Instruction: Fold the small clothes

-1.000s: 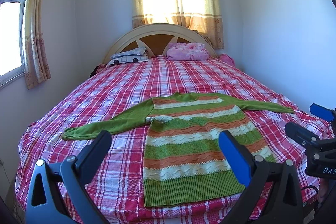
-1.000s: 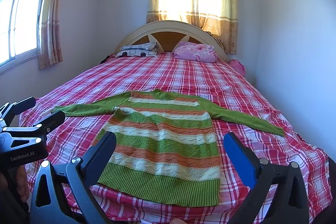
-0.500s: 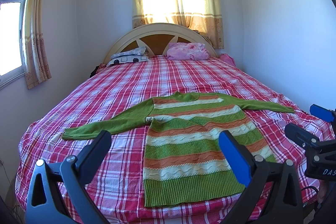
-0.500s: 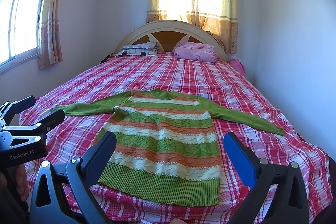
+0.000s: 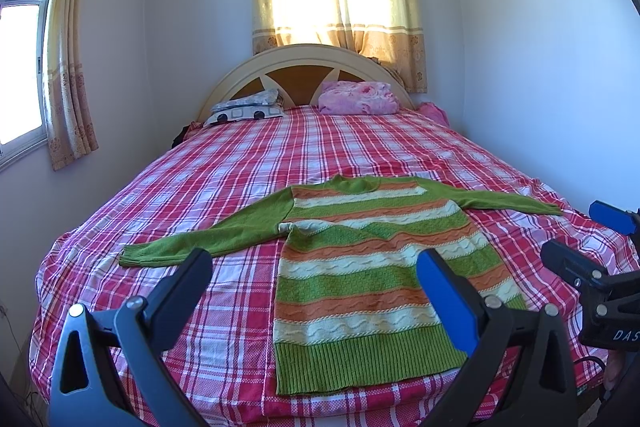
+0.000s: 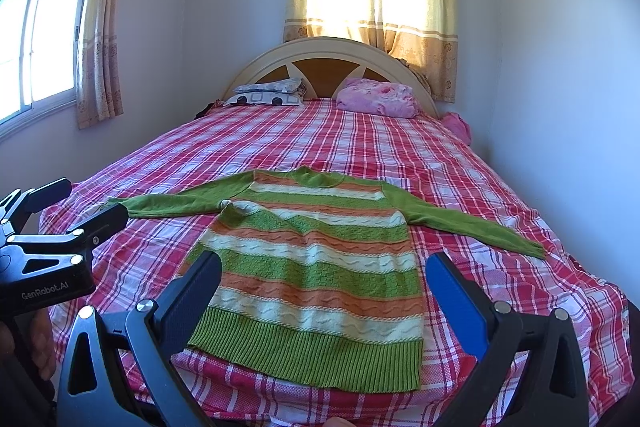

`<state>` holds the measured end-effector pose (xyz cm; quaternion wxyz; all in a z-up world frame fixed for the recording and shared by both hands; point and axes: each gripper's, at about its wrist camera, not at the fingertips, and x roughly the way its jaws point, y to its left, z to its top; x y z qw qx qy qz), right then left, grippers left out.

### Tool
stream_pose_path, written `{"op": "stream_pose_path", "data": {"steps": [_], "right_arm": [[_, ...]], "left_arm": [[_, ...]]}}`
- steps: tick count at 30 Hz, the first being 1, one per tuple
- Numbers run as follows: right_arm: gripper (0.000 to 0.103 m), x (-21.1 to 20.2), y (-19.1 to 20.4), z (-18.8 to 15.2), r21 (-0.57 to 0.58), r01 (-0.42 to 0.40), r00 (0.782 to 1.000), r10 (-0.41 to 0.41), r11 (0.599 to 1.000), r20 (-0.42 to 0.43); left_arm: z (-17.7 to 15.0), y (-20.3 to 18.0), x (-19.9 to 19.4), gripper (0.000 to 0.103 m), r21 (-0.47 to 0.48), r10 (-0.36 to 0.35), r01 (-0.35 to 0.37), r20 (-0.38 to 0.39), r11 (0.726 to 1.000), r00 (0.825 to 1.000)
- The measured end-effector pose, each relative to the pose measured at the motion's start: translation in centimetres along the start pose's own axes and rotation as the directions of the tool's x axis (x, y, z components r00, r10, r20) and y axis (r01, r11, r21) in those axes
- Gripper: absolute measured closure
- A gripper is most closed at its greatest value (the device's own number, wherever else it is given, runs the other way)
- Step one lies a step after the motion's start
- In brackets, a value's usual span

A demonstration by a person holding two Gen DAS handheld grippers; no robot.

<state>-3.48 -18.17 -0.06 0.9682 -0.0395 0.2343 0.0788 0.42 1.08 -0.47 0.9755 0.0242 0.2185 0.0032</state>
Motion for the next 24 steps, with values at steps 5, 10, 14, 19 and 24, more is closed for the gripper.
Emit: {"op": "stream_pose_path", "data": {"steps": [5,10,14,19,24], "right_arm": [[0.001,0.1,0.2,-0.2,-0.002,-0.004,1.0,0.004,1.0,-0.001],[0.001,0.3,0.0,-0.3,-0.001,-0.007,1.0,0.007,1.0,-0.002],[0.001,0.2,0.0,-0.2,-0.003,-0.006,1.0,0.006,1.0,-0.004],[0.001,0.7,-0.2,-0.5,-0.001,-0.016,1.0,0.016,1.0,-0.008],[0.001,1.5,-0.6,-0.9,0.001,-0.039,0.999,0.039,0.999,-0.006]], "left_arm": [[0.0,0.0,0.0,0.0,0.0,0.0,0.0,0.0,1.0,1.0],[-0.1,0.2,0.1,0.0,0.001,0.002,-0.002,-0.002,1.0,1.0],[-0.3,0.5,0.7,0.0,0.001,0.008,-0.008,-0.011,1.0,1.0],[-0.5,0.6,1.4,0.0,0.01,0.02,-0.02,-0.023,1.0,1.0],[-0.9,0.5,2.5,0.0,0.022,0.031,-0.031,-0.04,0.999,0.999]]}}
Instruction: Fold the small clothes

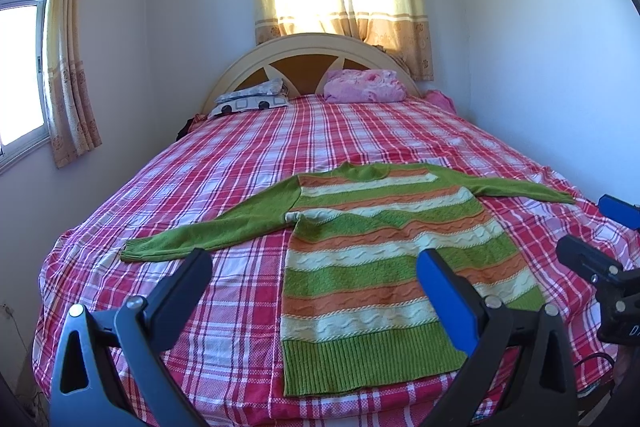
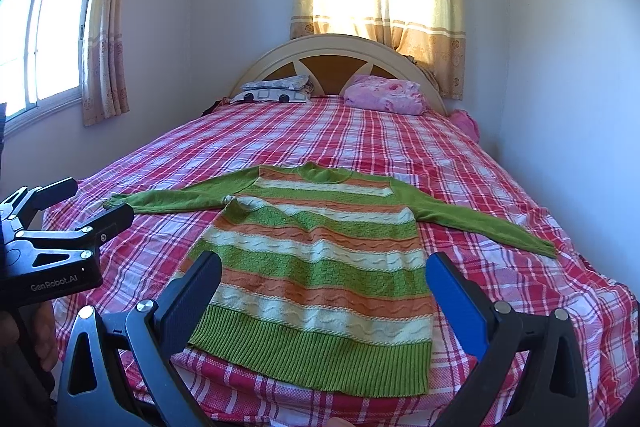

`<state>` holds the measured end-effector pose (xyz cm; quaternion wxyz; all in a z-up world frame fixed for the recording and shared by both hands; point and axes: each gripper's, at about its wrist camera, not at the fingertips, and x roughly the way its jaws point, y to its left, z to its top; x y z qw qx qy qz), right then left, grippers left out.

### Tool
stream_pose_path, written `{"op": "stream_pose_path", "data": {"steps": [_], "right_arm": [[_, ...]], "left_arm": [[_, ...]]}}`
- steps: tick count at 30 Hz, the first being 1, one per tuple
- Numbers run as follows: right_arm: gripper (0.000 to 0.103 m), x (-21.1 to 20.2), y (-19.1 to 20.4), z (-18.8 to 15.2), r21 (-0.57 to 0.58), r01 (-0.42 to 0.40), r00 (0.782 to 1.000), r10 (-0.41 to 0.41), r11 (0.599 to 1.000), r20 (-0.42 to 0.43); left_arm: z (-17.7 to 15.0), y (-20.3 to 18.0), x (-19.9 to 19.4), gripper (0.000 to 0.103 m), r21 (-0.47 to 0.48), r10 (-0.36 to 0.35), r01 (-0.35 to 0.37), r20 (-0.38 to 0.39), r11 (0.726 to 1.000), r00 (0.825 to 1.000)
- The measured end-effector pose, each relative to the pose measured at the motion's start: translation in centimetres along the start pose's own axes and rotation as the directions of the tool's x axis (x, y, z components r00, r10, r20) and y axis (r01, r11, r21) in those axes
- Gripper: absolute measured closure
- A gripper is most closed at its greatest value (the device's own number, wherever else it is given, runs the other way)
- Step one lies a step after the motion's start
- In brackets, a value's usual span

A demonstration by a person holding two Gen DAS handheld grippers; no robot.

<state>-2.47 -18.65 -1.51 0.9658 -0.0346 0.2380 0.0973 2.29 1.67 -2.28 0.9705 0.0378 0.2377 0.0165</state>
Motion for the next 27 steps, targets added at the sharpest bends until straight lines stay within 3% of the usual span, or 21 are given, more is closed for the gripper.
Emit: {"op": "stream_pose_path", "data": {"steps": [7,13,27], "right_arm": [[0.001,2.6,-1.4,-0.7,0.02,-0.013,1.0,0.014,1.0,-0.02],[0.001,6.3,-4.1,-0.8,0.064,0.006,0.999,-0.003,0.998,-0.052],[0.001,16.6,-14.4,-1.4,0.193,0.144,0.972,-0.102,0.971,-0.21]], "left_arm": [[-0.2,-0.3,3.2,0.0,0.038,0.033,-0.032,-0.026,0.999,0.999],[-0.2,-1.3,7.6,0.0,0.088,0.021,-0.014,-0.083,0.996,0.996],[0.9,-4.1,17.0,0.0,0.159,0.047,-0.02,-0.166,0.987,0.985]]}}
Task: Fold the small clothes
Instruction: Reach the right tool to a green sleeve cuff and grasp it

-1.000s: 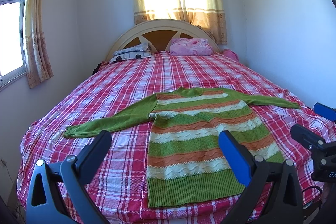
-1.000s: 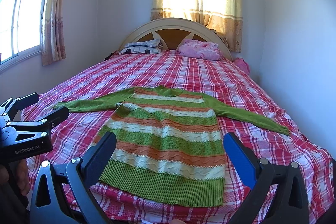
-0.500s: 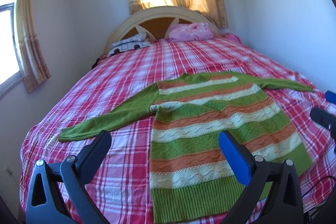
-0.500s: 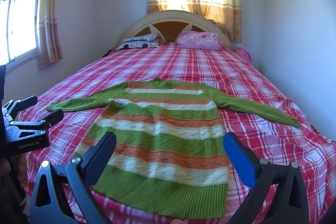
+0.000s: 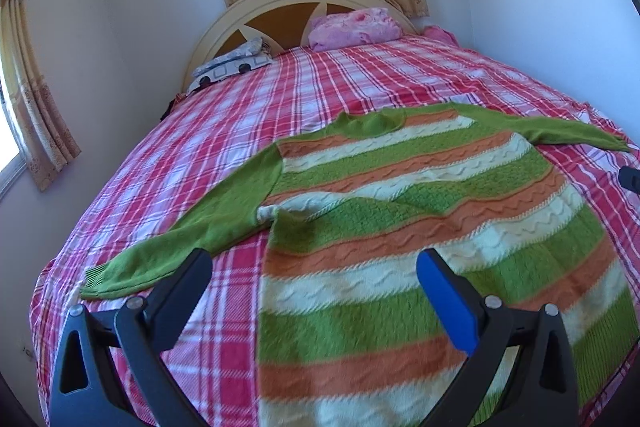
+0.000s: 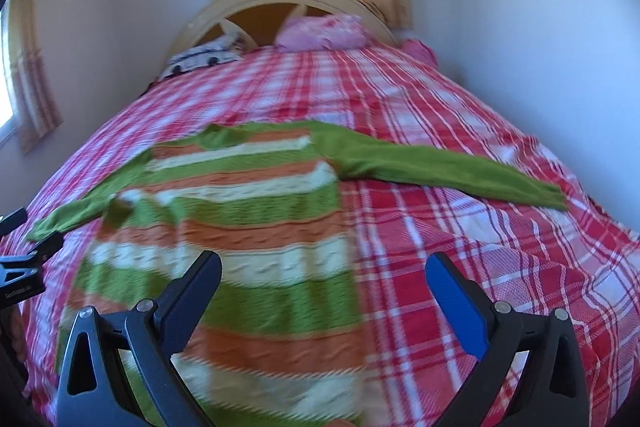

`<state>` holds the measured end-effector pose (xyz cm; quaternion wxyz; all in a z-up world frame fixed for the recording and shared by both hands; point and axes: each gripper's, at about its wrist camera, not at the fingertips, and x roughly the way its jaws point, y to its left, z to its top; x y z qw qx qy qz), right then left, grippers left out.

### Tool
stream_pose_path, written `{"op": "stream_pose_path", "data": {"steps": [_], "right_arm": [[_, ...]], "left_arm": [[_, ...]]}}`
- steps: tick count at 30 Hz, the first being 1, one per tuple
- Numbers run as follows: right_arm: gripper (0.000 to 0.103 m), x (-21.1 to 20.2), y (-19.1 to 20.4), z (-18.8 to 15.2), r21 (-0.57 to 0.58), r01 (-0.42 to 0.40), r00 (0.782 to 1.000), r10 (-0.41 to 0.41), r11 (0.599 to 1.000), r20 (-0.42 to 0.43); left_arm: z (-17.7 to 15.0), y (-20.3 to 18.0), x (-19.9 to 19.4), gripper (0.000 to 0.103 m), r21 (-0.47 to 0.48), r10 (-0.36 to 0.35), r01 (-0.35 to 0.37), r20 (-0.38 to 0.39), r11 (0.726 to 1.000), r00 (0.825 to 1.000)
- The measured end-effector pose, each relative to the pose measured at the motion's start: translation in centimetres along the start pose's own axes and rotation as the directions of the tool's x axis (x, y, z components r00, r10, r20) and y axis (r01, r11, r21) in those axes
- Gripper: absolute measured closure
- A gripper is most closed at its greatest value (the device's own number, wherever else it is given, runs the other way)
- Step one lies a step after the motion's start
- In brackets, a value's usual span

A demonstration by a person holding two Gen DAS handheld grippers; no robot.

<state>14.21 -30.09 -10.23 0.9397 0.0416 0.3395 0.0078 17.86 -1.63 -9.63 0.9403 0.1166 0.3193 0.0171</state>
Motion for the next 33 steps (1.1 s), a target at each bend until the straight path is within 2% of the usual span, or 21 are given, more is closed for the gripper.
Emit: {"op": "stream_pose_path", "data": {"steps": [5,10,16,20,24,26,31,33], "right_arm": [[0.001,2.8,-4.0,0.3,0.062,0.056,0.998,-0.053,0.997,-0.041],[0.001,4.7,-9.3,0.4,0.16,0.103,0.993,-0.093,0.982,-0.07],[0.001,5.1,-16.2,0.5,0.268,0.177,0.983,-0.16,0.947,-0.086],[0.002,5.5,-21.1,0.5,0.38,0.173,0.984,-0.147,0.909,-0.098],[0.02,6.7,-26.1,1.0,0.508,0.153,0.988,-0.117,0.848,-0.103],[0.021,7.5,-28.0,1.2,0.554,0.156,0.987,-0.116,0.817,-0.107],[0.034,9.5,-31.7,1.5,0.657,0.148,0.989,-0.096,0.74,-0.115],[0.035,10.1,-32.4,1.9,0.669,0.146,0.989,-0.098,0.729,-0.109]], "left_arm": [[0.9,-0.8,2.8,0.0,0.004,-0.009,0.009,-0.025,1.0,1.0],[1.6,-1.6,5.5,0.0,0.004,-0.01,0.01,-0.006,1.0,1.0],[2.4,-0.9,8.6,0.0,-0.072,-0.018,0.015,-0.04,0.997,0.999],[2.2,-1.0,10.0,0.0,-0.076,-0.009,0.005,-0.058,0.997,0.998],[1.8,-1.0,10.7,0.0,-0.078,-0.009,0.003,-0.073,0.997,0.997],[1.7,-1.1,10.9,0.0,-0.073,-0.007,0.002,-0.075,0.997,0.997],[2.1,-1.5,11.2,0.0,-0.044,0.004,-0.006,-0.06,0.999,0.998],[2.5,-1.5,11.5,0.0,-0.036,0.012,-0.014,-0.053,0.999,0.999]]}}
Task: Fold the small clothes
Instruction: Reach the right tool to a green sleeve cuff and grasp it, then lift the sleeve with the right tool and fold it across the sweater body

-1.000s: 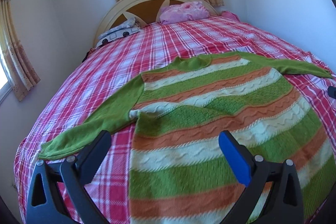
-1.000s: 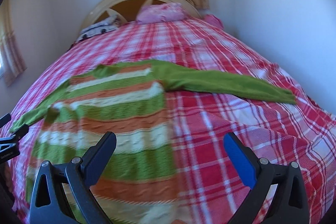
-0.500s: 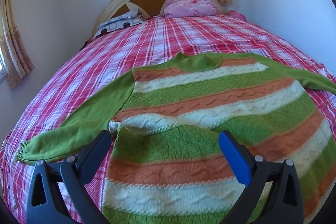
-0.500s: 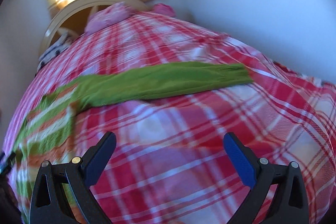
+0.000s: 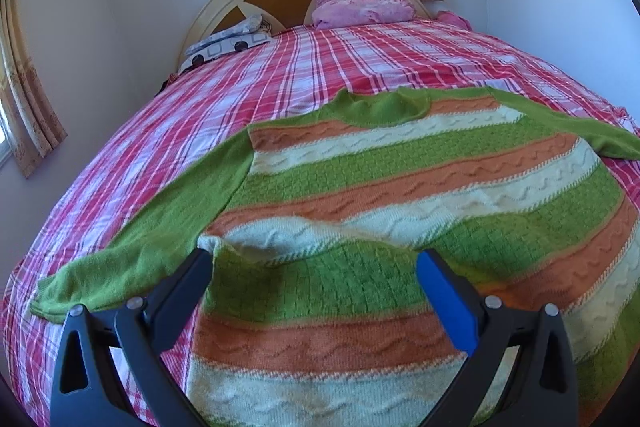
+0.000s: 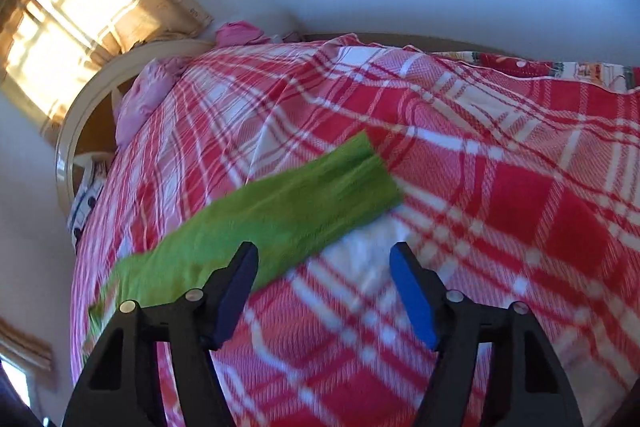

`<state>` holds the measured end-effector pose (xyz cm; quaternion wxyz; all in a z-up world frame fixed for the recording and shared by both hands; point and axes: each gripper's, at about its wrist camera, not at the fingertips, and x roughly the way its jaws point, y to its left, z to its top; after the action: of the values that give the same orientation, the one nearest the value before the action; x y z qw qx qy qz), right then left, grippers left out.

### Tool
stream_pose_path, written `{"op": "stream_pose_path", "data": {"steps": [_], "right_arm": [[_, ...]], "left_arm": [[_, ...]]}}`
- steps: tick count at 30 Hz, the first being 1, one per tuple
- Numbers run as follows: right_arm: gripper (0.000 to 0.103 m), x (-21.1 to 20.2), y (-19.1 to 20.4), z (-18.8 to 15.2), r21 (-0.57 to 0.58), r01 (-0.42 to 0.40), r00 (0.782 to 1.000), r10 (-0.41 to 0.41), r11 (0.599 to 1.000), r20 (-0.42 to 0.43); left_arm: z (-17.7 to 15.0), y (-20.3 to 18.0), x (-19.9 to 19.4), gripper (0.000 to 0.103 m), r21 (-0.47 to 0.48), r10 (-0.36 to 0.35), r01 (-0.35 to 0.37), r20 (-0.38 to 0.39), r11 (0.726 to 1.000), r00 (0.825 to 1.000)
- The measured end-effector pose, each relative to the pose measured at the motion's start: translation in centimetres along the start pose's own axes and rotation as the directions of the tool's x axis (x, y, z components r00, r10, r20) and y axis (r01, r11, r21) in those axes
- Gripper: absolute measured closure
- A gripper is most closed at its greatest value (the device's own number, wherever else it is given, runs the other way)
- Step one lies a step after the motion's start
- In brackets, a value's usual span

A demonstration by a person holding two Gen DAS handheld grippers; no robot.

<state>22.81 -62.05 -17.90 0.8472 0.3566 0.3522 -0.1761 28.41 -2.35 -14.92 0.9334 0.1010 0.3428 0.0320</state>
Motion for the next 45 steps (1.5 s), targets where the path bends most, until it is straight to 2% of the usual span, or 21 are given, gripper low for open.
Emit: {"op": "stream_pose_path", "data": {"steps": [4,8,11,19,28,35,41,45], "right_arm": [[0.039,1.2,0.0,1.6,0.025,0.01,1.0,-0.01,1.0,0.006],[0.078,3.0,-0.2,3.2,0.044,0.026,1.0,-0.027,0.999,0.01],[0.086,3.6,-0.5,3.7,0.068,-0.006,1.0,0.005,0.998,0.015],[0.09,1.6,2.9,3.4,-0.052,-0.057,0.995,0.061,0.997,0.073],[0.09,-2.7,13.3,2.0,-0.262,-0.176,0.973,0.208,0.949,0.097],[0.09,-5.3,22.3,0.0,-0.444,-0.213,0.948,0.293,0.87,0.12],[0.09,-5.7,28.9,-3.4,-0.547,-0.279,0.93,0.363,0.789,0.05],[0.09,-5.1,33.4,-7.1,-0.61,-0.319,0.921,0.39,0.726,-0.017]], "left_arm": [[0.8,-0.1,0.5,0.0,-0.003,0.0,0.0,0.005,1.0,1.0],[1.1,-0.4,0.5,0.0,-0.003,-0.029,0.029,0.007,1.0,1.0],[1.1,-0.4,0.5,0.0,-0.014,-0.065,0.065,0.007,0.998,0.998],[1.1,-0.9,0.2,0.0,-0.015,-0.099,0.099,0.017,0.995,0.995],[1.1,-0.6,-0.6,0.0,-0.045,-0.163,0.164,0.028,0.985,0.986],[1.2,0.3,-1.3,0.0,-0.078,-0.207,0.211,0.052,0.974,0.977],[1.4,0.5,-1.7,0.0,-0.072,-0.229,0.233,0.066,0.97,0.971],[1.6,1.3,-1.5,0.0,-0.09,-0.237,0.242,0.064,0.966,0.969]]}}
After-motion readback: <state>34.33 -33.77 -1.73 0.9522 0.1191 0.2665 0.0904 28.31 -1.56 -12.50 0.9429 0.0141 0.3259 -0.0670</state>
